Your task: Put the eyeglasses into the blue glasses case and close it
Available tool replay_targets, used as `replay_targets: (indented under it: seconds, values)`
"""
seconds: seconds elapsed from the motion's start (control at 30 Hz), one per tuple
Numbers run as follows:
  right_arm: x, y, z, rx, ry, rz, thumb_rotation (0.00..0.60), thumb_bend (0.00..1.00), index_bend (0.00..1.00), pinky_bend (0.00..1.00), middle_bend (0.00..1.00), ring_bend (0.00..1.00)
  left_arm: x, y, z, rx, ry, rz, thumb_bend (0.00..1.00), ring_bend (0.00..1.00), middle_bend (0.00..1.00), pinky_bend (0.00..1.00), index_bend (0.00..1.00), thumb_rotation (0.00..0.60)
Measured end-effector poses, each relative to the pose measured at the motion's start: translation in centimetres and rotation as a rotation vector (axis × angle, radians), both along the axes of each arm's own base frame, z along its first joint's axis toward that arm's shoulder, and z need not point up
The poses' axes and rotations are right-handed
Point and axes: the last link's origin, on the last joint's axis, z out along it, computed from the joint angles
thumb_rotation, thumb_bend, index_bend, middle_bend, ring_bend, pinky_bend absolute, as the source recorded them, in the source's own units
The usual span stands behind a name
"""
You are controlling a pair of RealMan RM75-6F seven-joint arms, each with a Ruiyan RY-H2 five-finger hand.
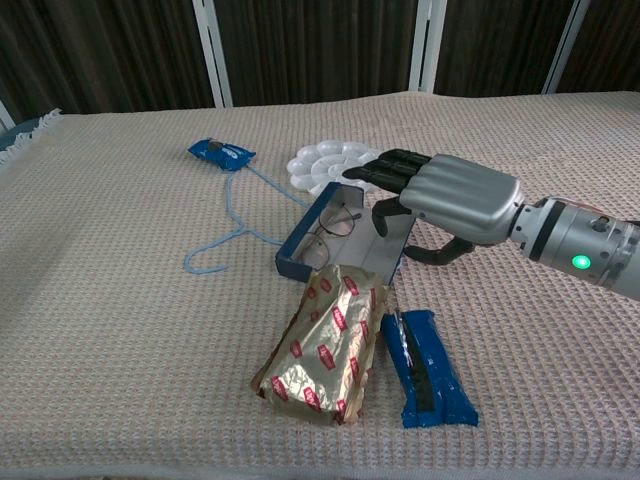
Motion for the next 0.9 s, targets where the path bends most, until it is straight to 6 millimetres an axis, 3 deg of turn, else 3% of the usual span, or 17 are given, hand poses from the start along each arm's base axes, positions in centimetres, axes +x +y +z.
replay_targets:
  seconds: [0.9]
  values:
    - [3.8, -2.3, -1.8, -0.02, 0.048, 0.023, 0.6, 0.55, 0.6, 0.0, 0.01, 0.0, -0.1, -0.3, 0.4, 0.002, -0.016, -0.006, 0.43, 0.04, 0.0, 0.17, 0.0, 0.6]
